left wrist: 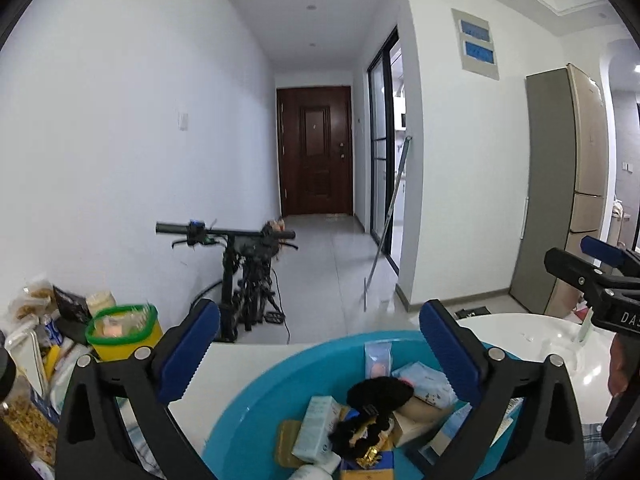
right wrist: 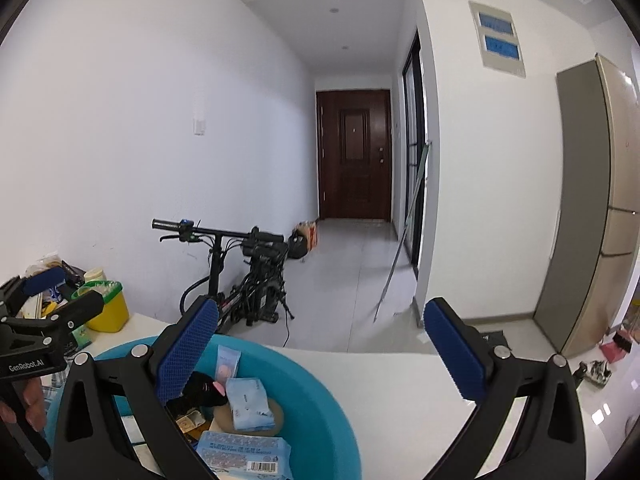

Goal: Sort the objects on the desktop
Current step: 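Lift both open grippers up and back away from the basin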

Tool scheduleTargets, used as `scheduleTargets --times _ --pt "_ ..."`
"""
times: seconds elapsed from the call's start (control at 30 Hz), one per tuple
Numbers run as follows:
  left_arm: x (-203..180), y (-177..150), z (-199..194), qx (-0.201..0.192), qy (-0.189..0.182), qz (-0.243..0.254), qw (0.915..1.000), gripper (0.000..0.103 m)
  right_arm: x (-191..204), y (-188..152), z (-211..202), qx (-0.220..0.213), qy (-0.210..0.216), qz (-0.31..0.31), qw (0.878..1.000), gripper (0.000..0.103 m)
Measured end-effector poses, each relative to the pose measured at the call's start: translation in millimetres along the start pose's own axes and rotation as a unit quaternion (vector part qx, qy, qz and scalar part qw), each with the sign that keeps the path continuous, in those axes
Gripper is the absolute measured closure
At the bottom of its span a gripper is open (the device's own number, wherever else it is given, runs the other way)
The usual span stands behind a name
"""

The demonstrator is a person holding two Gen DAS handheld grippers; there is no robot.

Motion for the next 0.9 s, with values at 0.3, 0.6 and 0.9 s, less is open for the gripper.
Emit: scheduleTargets --times 0.3,0.6,0.9 --pt "-1.5 7.2 -19.7 -0.015 -0.01 -0.005 0.9998 0.0 -0.6 4.8 -10.8 -0.011 0.001 0.01 1.0 0.0" --pt "-1.9 10.3 -39.8 -0.027 -0.007 0.003 0.9996 0.0 1.2 8.2 -25.0 -0.012 0.015 0.01 1.0 0.0" --pt "9.1 11.0 -62.7 -0.025 -0.008 -0.017 0.9995 0.0 8.7 11.2 -45.3 -0.014 0.023 0.004 1.0 0.0"
Point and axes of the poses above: each gripper's, at about its wrist camera, not at the fingertips, and z roughly the way its jaws point, x to its left, y to its top, the point moved 2 cm from there along z, roughly the way its jaws point, and after that the axes turned 12 degrees about -z, right-handed, at the moved point
